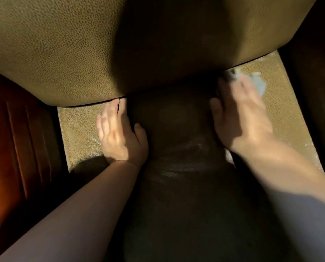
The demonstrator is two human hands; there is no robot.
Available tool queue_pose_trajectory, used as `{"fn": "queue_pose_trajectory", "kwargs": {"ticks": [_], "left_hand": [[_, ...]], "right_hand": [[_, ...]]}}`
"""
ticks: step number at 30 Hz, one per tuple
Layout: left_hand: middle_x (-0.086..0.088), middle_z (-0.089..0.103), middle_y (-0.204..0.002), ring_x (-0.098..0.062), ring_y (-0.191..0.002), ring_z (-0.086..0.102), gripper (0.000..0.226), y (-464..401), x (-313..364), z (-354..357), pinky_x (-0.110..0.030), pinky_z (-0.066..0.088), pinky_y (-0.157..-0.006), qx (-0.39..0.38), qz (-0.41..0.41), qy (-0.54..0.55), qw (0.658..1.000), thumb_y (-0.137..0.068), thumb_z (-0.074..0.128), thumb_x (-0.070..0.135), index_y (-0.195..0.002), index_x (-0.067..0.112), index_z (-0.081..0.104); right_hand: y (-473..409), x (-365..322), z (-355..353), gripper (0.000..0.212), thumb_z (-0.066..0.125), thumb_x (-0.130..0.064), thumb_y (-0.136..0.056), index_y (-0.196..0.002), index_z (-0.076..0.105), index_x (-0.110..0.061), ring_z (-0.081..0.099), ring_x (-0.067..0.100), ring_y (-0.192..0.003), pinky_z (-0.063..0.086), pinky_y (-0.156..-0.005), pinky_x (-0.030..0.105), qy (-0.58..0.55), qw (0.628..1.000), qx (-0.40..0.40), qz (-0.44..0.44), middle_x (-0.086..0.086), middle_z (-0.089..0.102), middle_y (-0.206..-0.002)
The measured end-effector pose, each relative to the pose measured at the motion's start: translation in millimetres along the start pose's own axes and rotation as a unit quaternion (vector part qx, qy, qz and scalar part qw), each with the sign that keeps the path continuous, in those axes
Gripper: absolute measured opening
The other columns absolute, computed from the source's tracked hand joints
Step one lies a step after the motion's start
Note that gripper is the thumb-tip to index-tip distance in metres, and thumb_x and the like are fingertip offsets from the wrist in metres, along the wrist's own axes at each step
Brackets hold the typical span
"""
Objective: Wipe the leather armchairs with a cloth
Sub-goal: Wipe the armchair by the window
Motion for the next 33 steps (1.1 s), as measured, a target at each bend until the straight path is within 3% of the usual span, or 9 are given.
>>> {"fn": "queue_pose_trajectory", "kwargs": {"ticks": [2,8,10,13,16,21,28,30,33], "left_hand": [[-0.011,0.046,-0.16,-0.035,-0.154,0.035,0.074,0.3,-2.2,3.2,-0.053,0.015,-0.13,-0.001,0.002,-0.01,1.0,-0.086,0.052,0.026,-0.157,0.009,0.047],[-0.011,0.045,-0.16,-0.035,-0.153,0.036,0.073,-1.0,-3.2,2.4,-0.052,0.015,-0.13,-0.002,0.006,-0.015,1.0,-0.086,0.05,0.026,-0.157,0.011,0.046],[-0.01,0.044,-0.16,-0.034,-0.154,0.034,0.073,-1.6,-3.0,2.8,-0.052,0.015,-0.13,-0.022,0.001,-0.027,0.999,-0.087,0.047,0.028,-0.158,0.012,0.044],[-0.009,0.043,-0.161,-0.033,-0.154,0.033,0.073,-5.3,0.8,0.2,-0.052,0.015,-0.13,-0.052,-0.008,-0.044,0.998,-0.087,0.045,0.029,-0.158,0.013,0.042],[-0.012,0.042,-0.163,-0.034,-0.155,0.032,0.068,-8.5,10.0,-3.9,-0.052,0.019,-0.129,-0.087,-0.011,-0.068,0.994,-0.092,0.05,0.024,-0.158,0.01,0.042],[-0.024,0.048,-0.153,-0.045,-0.139,0.044,0.057,-16.3,33.8,-14.1,-0.055,0.034,-0.12,-0.147,0.096,-0.063,0.982,-0.098,0.049,0.025,-0.15,0.002,0.05],[-0.02,0.053,-0.147,-0.04,-0.133,0.049,0.064,-25.7,93.6,23.4,-0.047,0.041,-0.115,-0.158,0.153,0.002,0.975,-0.095,0.047,0.035,-0.152,0.004,0.052],[-0.022,0.052,-0.147,-0.042,-0.133,0.049,0.067,-23.3,91.4,25.8,-0.049,0.04,-0.113,-0.158,0.164,-0.007,0.974,-0.095,0.046,0.034,-0.154,0.003,0.049],[-0.022,0.051,-0.147,-0.043,-0.132,0.048,0.07,-26.1,90.4,25.5,-0.05,0.039,-0.112,-0.154,0.165,-0.012,0.974,-0.092,0.046,0.034,-0.155,0.004,0.047]], "right_hand": [[-5.0,-5.1,-2.9,0.058,0.031,-0.047,-0.104,-0.152,0.045,-0.017,0.035,0.034,-0.146,0.028,-0.122,0.044,-0.01,0.999,0.012,0.05,0.015,0.043,-0.155],[3.7,-78.8,21.5,0.054,0.03,-0.034,-0.11,-0.158,0.04,-0.01,0.033,0.026,-0.151,0.018,-0.126,0.038,0.068,0.977,-0.06,-0.195,0.008,0.041,-0.163],[-9.1,-39.0,4.0,0.048,0.044,-0.022,-0.107,-0.152,0.049,-0.009,0.044,0.029,-0.144,0.026,-0.121,0.039,0.068,0.983,-0.024,-0.17,0.012,0.051,-0.155],[-16.9,37.7,-19.5,0.047,0.048,-0.022,-0.102,-0.148,0.044,-0.015,0.036,0.037,-0.144,0.033,-0.117,0.048,0.057,0.998,-0.005,-0.005,0.014,0.045,-0.15],[-9.0,42.5,-22.1,0.056,0.043,-0.024,-0.106,-0.158,0.028,-0.01,0.021,0.038,-0.153,0.022,-0.123,0.046,-0.004,0.995,-0.02,0.096,0.014,0.028,-0.163],[10.6,-17.2,2.8,0.069,0.034,-0.04,-0.11,-0.165,0.012,-0.005,0.008,0.033,-0.159,-0.001,-0.128,0.042,0.087,0.99,-0.05,-0.095,0.015,0.014,-0.172],[-50.8,79.1,-45.1,0.047,0.034,-0.029,-0.103,-0.142,0.049,-0.007,0.048,0.035,-0.133,0.035,-0.114,0.039,0.002,0.997,0.042,0.064,0.016,0.051,-0.145],[-28.0,51.3,-30.4,0.048,0.037,-0.025,-0.104,-0.139,0.053,0.004,0.047,0.039,-0.135,0.024,-0.115,0.035,0.004,0.997,0.049,0.059,0.024,0.052,-0.145],[-5.3,10.7,-1.2,0.062,0.034,-0.028,-0.102,-0.153,0.039,0.008,0.03,0.04,-0.152,0.007,-0.125,0.038,0.021,0.997,-0.004,-0.078,0.027,0.039,-0.159]]}}
Point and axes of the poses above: each hand's wrist, its own y-axis away from the middle knuckle, its own z-axis out of the palm, x = y × z, the point moved 7 cm from there along -y, towards the middle knuckle
